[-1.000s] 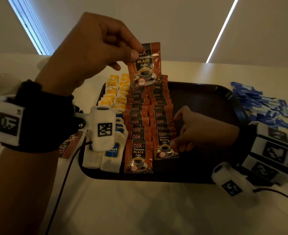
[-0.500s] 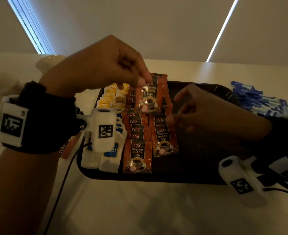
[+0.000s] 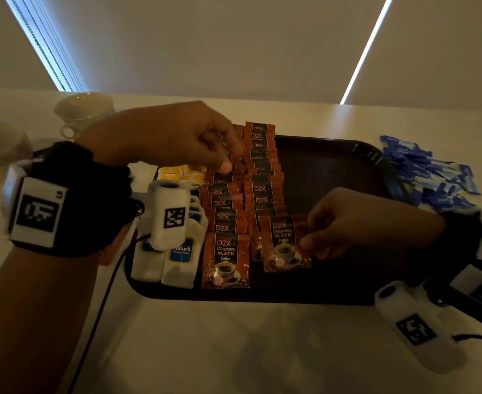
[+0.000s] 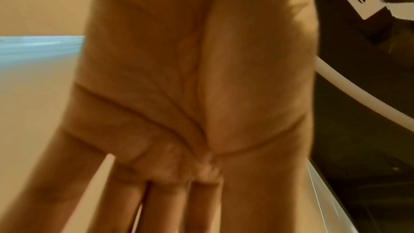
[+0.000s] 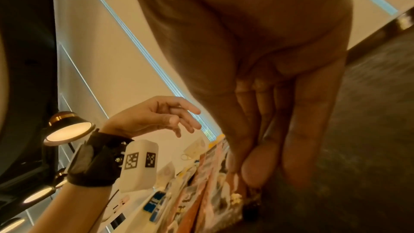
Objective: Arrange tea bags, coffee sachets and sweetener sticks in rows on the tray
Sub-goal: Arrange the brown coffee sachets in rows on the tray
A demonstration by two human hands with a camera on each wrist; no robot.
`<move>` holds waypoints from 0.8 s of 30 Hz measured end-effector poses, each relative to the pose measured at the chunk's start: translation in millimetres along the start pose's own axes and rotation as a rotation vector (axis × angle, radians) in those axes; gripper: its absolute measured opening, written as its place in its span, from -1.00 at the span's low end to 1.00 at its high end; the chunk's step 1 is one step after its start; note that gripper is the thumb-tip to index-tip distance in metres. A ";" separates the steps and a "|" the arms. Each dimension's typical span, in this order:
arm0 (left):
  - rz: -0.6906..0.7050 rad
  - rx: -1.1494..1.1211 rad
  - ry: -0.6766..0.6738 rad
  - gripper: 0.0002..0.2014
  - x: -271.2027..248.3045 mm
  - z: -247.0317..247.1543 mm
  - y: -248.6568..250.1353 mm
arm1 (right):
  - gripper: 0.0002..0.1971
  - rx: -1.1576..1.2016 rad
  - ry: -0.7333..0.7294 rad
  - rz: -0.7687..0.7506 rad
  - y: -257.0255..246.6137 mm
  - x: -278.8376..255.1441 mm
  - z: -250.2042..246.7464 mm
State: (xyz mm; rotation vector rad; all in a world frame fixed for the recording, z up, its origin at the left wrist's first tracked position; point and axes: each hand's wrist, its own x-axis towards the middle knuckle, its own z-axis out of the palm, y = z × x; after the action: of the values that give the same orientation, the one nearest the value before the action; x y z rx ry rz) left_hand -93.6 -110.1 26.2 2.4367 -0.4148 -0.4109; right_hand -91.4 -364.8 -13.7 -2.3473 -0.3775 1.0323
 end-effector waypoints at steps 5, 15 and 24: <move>-0.051 -0.017 -0.013 -0.68 -1.2 -2.5 -2.1 | -0.89 -0.017 -0.060 0.045 -0.9 8.2 2.8; -0.066 0.033 0.012 -0.53 -6.3 -8.2 -2.6 | -0.87 -0.015 -0.114 0.108 -8.4 17.9 6.2; -0.171 -0.015 0.525 -0.66 -67.5 -48.6 -13.3 | -0.73 -0.049 -0.008 -0.003 -13.0 -8.2 -4.3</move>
State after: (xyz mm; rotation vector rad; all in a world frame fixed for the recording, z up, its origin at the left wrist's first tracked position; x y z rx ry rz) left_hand -133.2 -48.2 67.4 2.4529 0.0227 0.1615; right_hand -94.1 -359.6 1.2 -2.3859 -0.4131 1.0419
